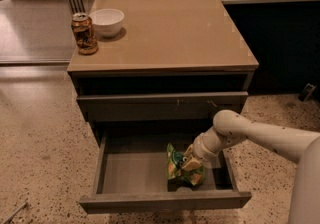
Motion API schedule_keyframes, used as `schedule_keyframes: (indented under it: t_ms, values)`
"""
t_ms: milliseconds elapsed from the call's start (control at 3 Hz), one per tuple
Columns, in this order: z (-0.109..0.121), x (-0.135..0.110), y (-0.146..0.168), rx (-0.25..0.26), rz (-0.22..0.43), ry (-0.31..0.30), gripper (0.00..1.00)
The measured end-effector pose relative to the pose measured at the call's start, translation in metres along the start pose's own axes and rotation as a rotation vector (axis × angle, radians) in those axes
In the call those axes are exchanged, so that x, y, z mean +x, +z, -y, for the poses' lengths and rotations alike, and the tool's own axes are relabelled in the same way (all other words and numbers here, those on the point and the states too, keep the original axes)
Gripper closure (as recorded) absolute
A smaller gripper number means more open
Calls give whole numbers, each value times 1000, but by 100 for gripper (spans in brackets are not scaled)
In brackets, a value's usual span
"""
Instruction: Place green rice chip bag into middle drawer
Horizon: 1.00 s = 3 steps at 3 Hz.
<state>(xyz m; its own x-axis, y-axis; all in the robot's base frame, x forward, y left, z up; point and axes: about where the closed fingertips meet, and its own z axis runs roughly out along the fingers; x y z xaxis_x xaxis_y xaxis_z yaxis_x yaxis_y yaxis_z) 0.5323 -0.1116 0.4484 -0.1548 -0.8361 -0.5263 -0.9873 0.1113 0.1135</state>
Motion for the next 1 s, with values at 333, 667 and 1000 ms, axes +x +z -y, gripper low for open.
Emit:
schedule_keyframes:
  t_ms: [333, 667, 1000]
  values:
    - [-1, 1, 2, -4, -2, 1, 81]
    - [-1, 1, 2, -4, -2, 1, 58]
    - [-1, 1, 2, -4, -2, 1, 35]
